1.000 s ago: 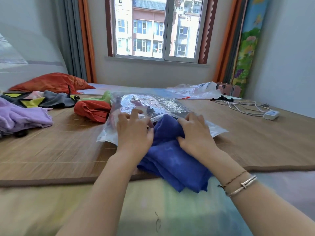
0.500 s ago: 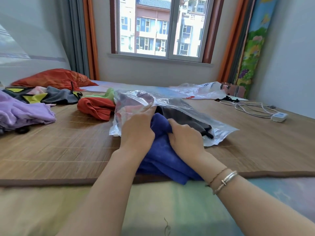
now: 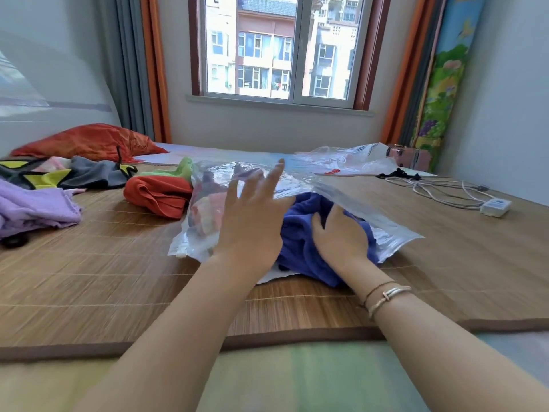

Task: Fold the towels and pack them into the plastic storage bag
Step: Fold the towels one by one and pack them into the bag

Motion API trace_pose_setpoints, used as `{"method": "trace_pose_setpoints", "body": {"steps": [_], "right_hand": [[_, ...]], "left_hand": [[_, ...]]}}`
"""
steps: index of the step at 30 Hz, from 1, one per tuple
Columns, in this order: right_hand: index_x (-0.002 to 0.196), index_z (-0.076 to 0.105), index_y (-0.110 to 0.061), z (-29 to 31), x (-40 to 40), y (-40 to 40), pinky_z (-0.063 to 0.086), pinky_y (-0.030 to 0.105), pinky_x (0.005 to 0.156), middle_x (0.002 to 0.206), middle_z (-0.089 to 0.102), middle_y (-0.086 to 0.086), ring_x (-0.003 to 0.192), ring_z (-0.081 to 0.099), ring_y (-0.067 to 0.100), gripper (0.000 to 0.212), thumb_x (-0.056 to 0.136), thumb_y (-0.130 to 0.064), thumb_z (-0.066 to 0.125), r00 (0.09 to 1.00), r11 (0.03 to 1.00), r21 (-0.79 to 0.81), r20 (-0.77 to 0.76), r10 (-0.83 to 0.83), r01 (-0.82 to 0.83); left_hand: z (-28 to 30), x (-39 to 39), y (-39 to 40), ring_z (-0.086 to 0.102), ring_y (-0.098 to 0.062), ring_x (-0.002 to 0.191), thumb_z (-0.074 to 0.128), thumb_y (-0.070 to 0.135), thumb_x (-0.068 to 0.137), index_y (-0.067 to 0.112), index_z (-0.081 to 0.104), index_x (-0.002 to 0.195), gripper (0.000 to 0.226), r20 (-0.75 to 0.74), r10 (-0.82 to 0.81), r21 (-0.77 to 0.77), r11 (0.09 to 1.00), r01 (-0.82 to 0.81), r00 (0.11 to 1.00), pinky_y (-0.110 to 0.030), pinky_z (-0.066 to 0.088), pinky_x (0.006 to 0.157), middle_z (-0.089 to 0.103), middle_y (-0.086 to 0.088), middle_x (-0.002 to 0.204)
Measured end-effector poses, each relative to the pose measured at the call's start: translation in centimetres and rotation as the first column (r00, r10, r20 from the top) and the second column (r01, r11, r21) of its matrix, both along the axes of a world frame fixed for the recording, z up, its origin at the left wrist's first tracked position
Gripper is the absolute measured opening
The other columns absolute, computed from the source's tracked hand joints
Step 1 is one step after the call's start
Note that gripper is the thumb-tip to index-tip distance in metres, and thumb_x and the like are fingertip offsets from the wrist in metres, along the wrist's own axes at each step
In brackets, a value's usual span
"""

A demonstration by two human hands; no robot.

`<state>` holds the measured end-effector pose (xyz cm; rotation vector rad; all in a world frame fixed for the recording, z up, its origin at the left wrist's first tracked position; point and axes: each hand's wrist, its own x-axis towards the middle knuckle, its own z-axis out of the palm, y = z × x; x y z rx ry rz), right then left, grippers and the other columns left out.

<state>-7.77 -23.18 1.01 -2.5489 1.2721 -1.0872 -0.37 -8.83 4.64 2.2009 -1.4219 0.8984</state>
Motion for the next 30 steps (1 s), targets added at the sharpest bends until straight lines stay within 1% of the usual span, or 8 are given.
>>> {"method": "trace_pose_setpoints", "body": {"steps": [3,5,7,9,19,21,26,30], "right_hand": [[0.140,0.028,-0.009,-1.1,-0.6,0.2,0.044,0.047,0.096,0.126,0.061,0.013,0.115,0.056,0.032,0.084,0.084,-0.071,0.035,0.988,0.976,0.155,0.031,0.152,-0.155],[0.151,-0.002,-0.029,-1.9,-1.4,0.5,0.020,0.062,0.111,0.154,0.032,0.004,0.142,0.029,0.027,0.101,0.073,-0.084,0.029,0.951,0.938,0.244,-0.124,0.283,-0.247],[0.149,-0.014,-0.039,-2.6,-2.2,0.0,0.001,0.067,0.111,0.162,-0.002,-0.001,0.149,-0.004,0.022,0.090,0.082,-0.074,0.035,0.895,0.931,0.245,-0.290,0.337,-0.271],[0.150,-0.011,-0.039,-2.5,-2.3,-1.4,0.003,0.068,0.111,0.161,-0.010,0.000,0.148,-0.012,0.020,0.075,0.094,-0.054,0.037,0.889,0.933,0.224,-0.304,0.342,-0.283],[0.154,-0.001,-0.026,-2.6,6.6,-7.0,0.000,0.075,0.104,0.161,-0.008,0.001,0.147,-0.013,0.026,0.060,0.101,-0.037,0.026,0.882,0.978,0.134,-0.427,0.200,-0.158],[0.153,0.006,-0.022,-2.9,8.1,-7.9,0.008,0.069,0.109,0.161,0.003,0.005,0.147,-0.003,0.027,0.062,0.099,-0.039,0.030,0.879,0.993,0.060,-0.461,0.119,-0.103],[0.142,0.034,-0.020,-1.9,11.2,-10.3,0.025,0.051,0.111,0.141,0.040,0.009,0.135,0.031,0.028,0.047,0.098,-0.036,0.035,0.899,0.981,0.191,-0.432,0.067,0.019],[0.146,0.025,-0.019,-2.3,9.9,-10.6,0.027,0.053,0.108,0.150,0.030,0.010,0.140,0.024,0.029,0.061,0.092,-0.044,0.040,0.946,0.985,0.050,-0.276,0.170,-0.163]], "left_hand": [[1.4,-0.6,-2.5,0.001,-0.022,0.148,0.049,0.002,0.089,0.031,0.042,0.139,0.058,0.095,-0.085,0.181,0.981,0.067,0.992,-0.044,0.007,0.119,-0.010,0.008,0.161],[2.2,-1.0,-4.0,0.012,-0.021,0.147,0.047,-0.002,0.089,0.025,0.034,0.145,0.063,0.058,-0.120,0.220,0.970,0.104,0.991,-0.041,0.020,0.117,-0.006,0.010,0.161],[2.7,-1.2,-4.8,0.038,-0.022,0.136,0.041,-0.004,0.089,0.026,0.020,0.151,0.072,-0.026,-0.154,0.232,0.960,0.155,0.988,-0.034,0.039,0.100,0.003,0.013,0.161],[2.8,-1.3,-4.9,0.051,-0.021,0.123,0.038,-0.007,0.085,0.032,0.013,0.152,0.081,-0.070,-0.198,0.252,0.945,0.210,0.978,-0.029,0.042,0.080,0.006,0.020,0.159],[2.6,0.9,-4.8,0.056,-0.010,0.113,0.039,-0.004,0.078,0.048,0.026,0.145,0.086,-0.039,-0.263,0.266,0.927,0.263,0.964,-0.020,0.029,0.069,0.013,0.037,0.149],[2.8,1.1,-4.8,0.056,-0.009,0.109,0.040,-0.002,0.075,0.049,0.032,0.142,0.085,-0.031,-0.269,0.288,0.920,0.266,0.963,-0.021,0.028,0.066,0.014,0.039,0.147],[3.3,2.4,-4.0,0.055,-0.007,0.091,0.042,-0.001,0.076,0.048,0.038,0.138,0.079,-0.029,-0.226,0.327,0.918,0.223,0.974,-0.013,0.018,0.048,0.014,0.042,0.145],[2.9,3.3,-4.0,0.057,-0.010,0.100,0.039,-0.005,0.076,0.050,0.027,0.143,0.088,-0.033,-0.194,0.312,0.930,0.194,0.981,-0.014,0.015,0.046,0.010,0.041,0.148]]}}
